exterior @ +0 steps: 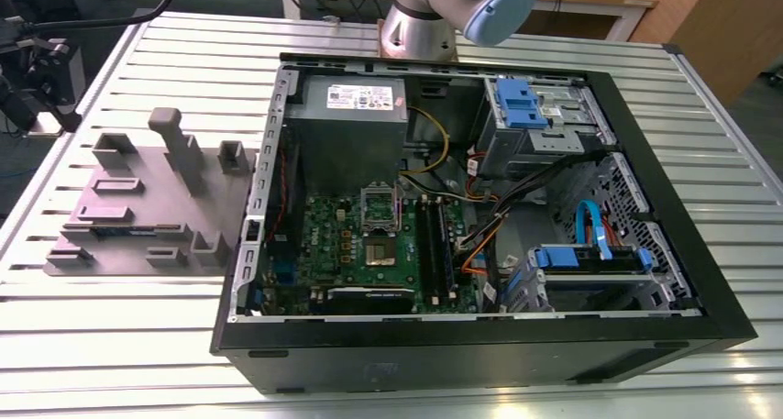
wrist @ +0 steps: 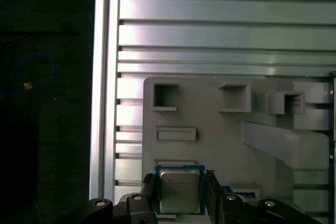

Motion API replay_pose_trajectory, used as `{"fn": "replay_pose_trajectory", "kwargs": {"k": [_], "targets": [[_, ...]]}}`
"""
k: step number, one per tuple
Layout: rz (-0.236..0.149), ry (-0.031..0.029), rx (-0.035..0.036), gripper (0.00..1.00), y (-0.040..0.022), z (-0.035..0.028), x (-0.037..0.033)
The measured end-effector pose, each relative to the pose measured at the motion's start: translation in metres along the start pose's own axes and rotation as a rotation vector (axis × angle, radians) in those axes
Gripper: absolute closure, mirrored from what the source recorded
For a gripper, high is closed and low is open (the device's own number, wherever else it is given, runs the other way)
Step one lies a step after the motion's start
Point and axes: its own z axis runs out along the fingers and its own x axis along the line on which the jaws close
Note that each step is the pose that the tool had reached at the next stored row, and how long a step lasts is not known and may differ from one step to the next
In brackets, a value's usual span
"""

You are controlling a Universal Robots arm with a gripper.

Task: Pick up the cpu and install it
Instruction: 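Pick up the cpu and move it towards the insertion slot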

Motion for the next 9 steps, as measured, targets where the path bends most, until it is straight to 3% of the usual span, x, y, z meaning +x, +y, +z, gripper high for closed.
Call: {"fn": "replay_pose_trajectory", "kwargs": {"k": [9], "targets": [[0.000,0.0000,0.0000,0.53,0.0001,-0.0017,0.0000]]}}
